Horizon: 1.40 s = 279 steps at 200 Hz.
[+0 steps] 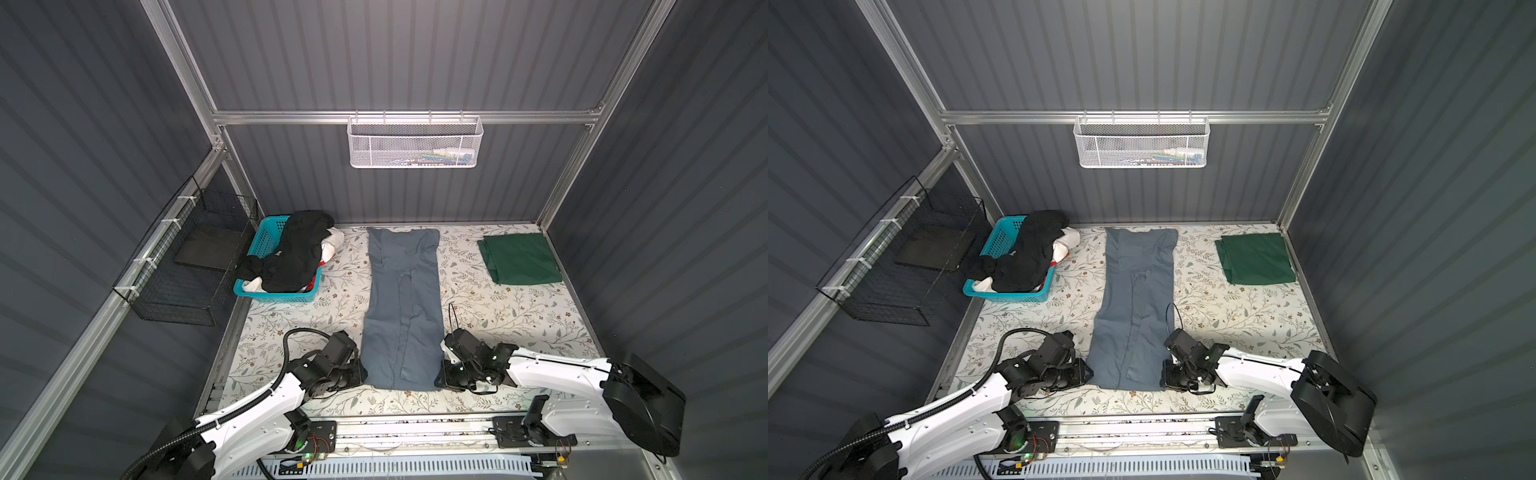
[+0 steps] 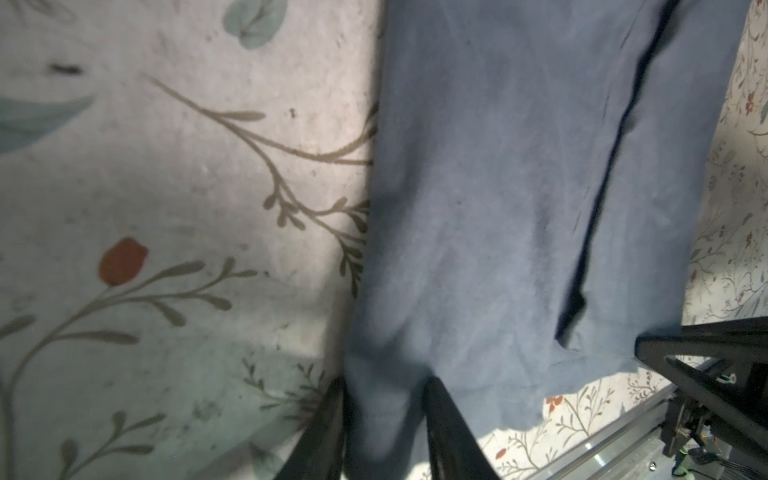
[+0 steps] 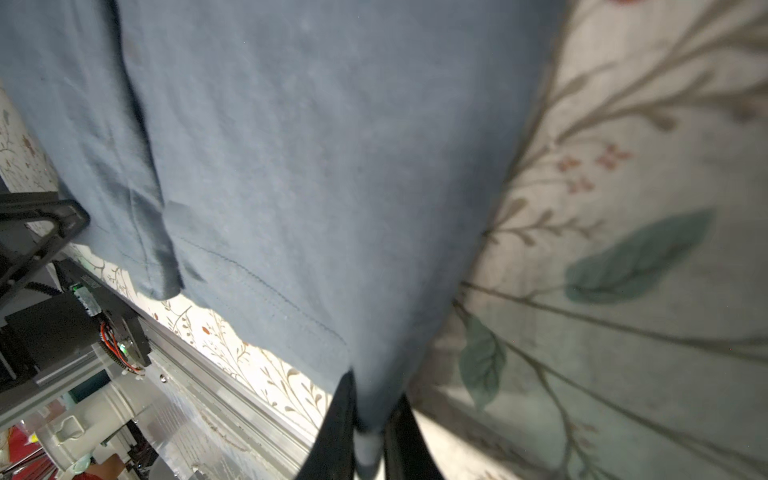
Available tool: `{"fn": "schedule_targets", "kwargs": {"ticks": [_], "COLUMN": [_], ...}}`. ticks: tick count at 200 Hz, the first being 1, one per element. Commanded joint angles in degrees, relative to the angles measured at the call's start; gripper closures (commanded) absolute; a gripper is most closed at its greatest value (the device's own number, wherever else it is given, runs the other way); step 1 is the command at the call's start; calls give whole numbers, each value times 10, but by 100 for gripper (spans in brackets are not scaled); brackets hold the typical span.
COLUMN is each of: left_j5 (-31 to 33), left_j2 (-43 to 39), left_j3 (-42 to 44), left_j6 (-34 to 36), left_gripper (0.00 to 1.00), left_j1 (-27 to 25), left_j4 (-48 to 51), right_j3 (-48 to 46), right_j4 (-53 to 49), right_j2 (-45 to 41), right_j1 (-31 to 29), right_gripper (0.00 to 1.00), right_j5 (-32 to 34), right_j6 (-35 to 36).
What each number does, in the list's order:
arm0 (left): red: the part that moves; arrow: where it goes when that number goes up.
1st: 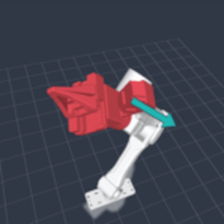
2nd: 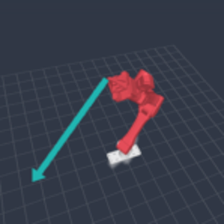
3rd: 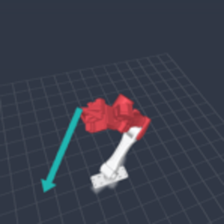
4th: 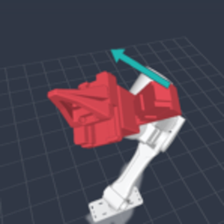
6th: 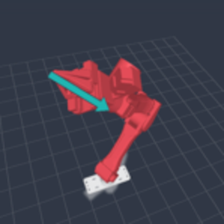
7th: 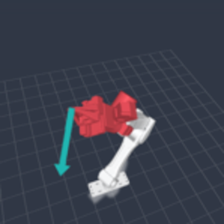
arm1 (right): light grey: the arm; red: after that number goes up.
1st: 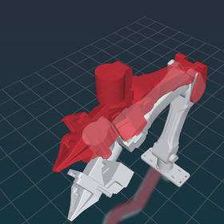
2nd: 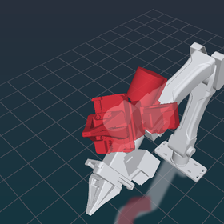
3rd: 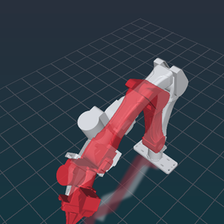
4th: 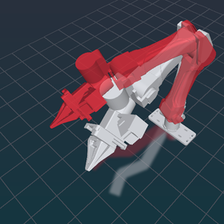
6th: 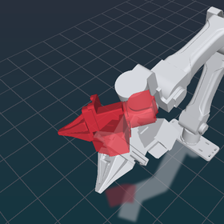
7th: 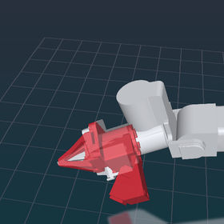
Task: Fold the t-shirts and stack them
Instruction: 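Lower both grippers and pinch the near end of the shirt, then lift the near end and fold it over toward the far end with both grippers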
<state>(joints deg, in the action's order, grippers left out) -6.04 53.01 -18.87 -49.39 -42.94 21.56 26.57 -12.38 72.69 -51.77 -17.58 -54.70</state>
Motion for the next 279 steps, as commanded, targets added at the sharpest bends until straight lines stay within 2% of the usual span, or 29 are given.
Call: {"fn": "schedule_targets", "kwargs": {"ticks": [1,13,23,48,57,102,164,232,264,267,279], "left_j5": [7,21,16,0,5,32,21,64,41,40,36], "left_j2": [0,11,23,44,43,15,131,236,293,296,310], "left_j3": [8,6,8,10,3,-44,-108,-216,-260,-264,-284], "left_j6": [7,8,10,1,1,15,8,27,32,33,39], "left_gripper": [68,71,81,98,100,100,100,100,100,100,100], "left_j1": [-4,-4,-3,-9,-11,-18,-18,-14,16,19,31], "left_j4": [39,43,27,-10,-4,38,-26,-2,-21,-22,-22], "right_j3": [-4,-3,0,13,16,36,91,117,137,139,147], "right_j4": [-21,-25,-32,-56,-58,-73,-118,-122,-119,-118,-115], "right_j2": [-19,-32,-43,-59,-65,-73,-76,-56,-28,-24,-12], "right_j1": [-4,-4,-4,-4,-4,-3,21,133,171,174,189], "right_gripper": [97,100,100,100,100,100,100,100,100,100,100], "right_j5": [4,6,11,22,25,51,74,9,-11,-31,-43], "right_j6": [-3,-2,-1,1,-1,-2,15,67,84,86,92]}}
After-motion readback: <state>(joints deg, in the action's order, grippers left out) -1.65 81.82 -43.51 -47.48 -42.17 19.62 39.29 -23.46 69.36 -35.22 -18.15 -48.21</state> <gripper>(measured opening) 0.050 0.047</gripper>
